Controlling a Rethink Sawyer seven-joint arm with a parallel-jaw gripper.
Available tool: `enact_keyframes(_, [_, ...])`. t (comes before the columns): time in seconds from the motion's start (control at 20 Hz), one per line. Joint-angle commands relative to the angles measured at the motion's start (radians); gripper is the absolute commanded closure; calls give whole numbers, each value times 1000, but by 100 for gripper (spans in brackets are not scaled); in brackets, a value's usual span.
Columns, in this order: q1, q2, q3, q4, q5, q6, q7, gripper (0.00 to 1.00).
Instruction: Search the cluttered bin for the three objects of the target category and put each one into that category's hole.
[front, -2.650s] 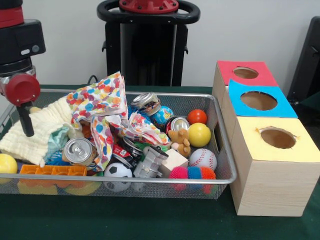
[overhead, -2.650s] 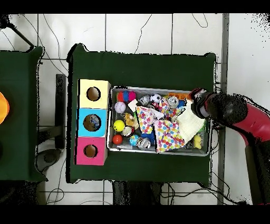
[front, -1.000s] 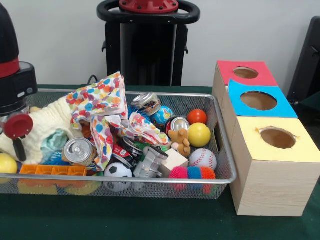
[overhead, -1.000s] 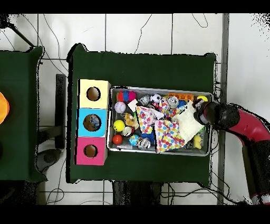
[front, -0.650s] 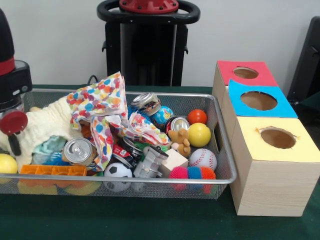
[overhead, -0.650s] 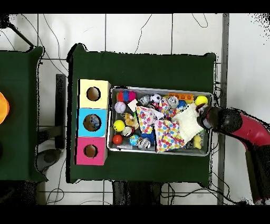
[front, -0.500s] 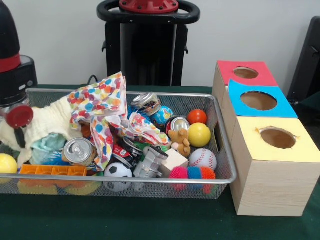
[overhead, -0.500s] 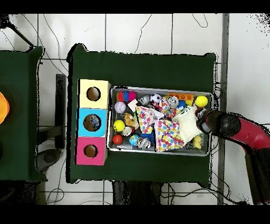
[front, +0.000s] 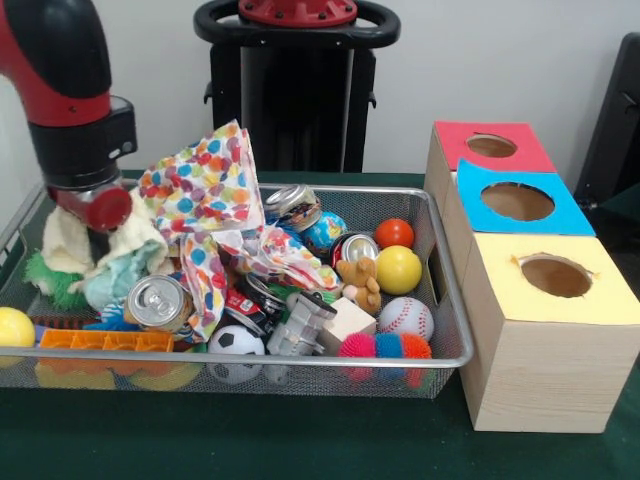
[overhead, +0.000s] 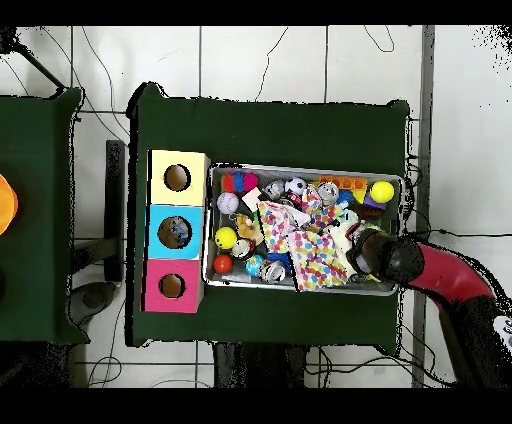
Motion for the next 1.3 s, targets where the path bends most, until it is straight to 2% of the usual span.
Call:
enact_keyframes(0.05, [59,29,-52,279,65,-56,218,100])
enact_keyframes(0.45, [104,18,-48,427,194,-145,233,100])
enact_keyframes(0.75, [132,-18,-41,536,292,-204,249,100])
enact_keyframes(1.0, [148,-15,-16,583,367,-249,238,100])
enact_keyframes(1.3, [156,-3,-12,598,427,-300,220,100])
